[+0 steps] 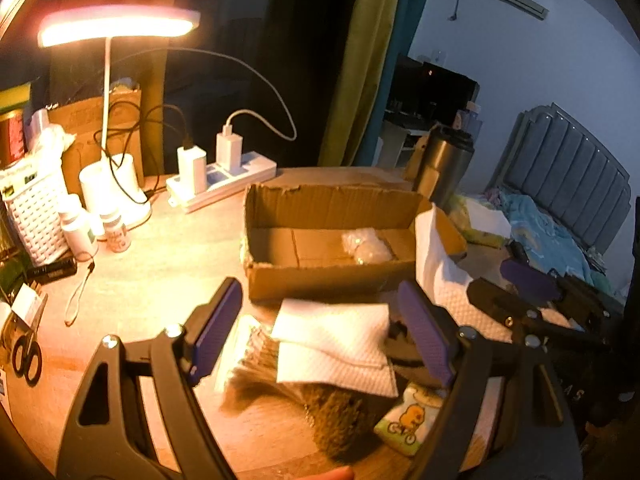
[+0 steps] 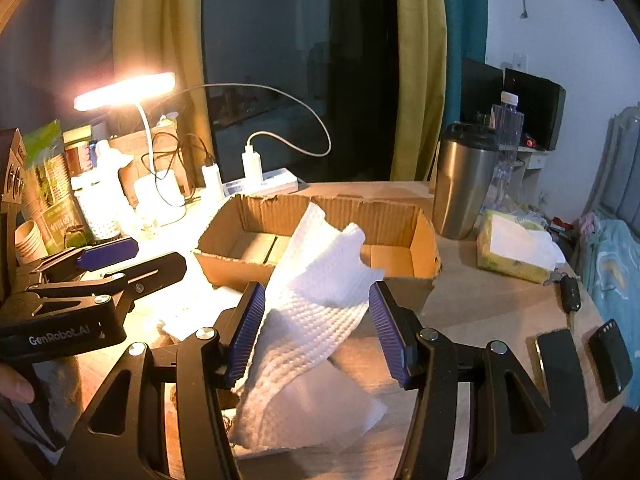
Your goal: Organize soft objects
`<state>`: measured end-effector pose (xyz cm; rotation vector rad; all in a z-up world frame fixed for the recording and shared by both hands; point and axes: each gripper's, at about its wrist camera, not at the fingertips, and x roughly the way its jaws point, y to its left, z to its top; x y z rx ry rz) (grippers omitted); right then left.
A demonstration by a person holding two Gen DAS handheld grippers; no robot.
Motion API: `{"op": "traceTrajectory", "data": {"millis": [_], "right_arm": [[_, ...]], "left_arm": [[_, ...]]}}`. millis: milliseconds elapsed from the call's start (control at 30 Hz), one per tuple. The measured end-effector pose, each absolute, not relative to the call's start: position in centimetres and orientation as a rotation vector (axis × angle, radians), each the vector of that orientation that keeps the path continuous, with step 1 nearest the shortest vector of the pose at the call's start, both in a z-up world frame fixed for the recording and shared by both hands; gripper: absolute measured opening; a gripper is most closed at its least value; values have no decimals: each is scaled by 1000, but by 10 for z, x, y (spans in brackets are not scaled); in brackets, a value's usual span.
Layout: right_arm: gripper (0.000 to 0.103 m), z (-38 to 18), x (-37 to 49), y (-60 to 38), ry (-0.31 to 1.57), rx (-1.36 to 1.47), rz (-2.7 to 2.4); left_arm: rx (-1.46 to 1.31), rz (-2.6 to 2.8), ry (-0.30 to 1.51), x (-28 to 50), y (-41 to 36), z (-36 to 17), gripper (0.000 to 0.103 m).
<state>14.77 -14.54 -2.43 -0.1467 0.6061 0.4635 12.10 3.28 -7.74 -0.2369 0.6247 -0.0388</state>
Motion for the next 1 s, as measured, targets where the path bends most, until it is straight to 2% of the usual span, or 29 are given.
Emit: {"op": "traceTrajectory", "data": {"millis": [300, 367, 400, 533, 700, 767, 800, 833, 867, 900, 1000], "right_arm": [[56, -35, 149, -147, 630, -149, 469], [33, -35, 151, -147, 626, -154, 476], [14, -36, 153, -145, 633, -165, 476], [5, -42, 162, -144, 652, -163, 483], [5, -48, 171, -141, 668, -150, 489], [8, -50, 177, -142, 688, -121, 489], [26, -52, 180, -142, 707, -109, 490], [53, -55, 184, -141, 725, -104, 488], [62, -57, 185, -140, 736, -99, 489], [66, -59, 186, -139, 745, -93, 493], [66, -67, 189, -130, 785, -113, 508]], "left_arm": [[-244, -35, 641, 117, 36, -85, 82], [-245, -36, 641, 118, 37, -85, 82], [-245, -36, 641, 119, 37, -85, 82], [-248, -42, 651, 125, 37, -88, 82], [-250, -39, 665, 133, 40, -93, 82], [-254, -39, 668, 135, 42, -94, 82], [-255, -39, 670, 135, 43, -95, 82], [-258, -40, 672, 136, 43, -96, 82], [-259, -40, 673, 136, 44, -97, 82], [-260, -41, 674, 136, 45, -97, 82], [-266, -40, 677, 137, 49, -100, 82]]}}
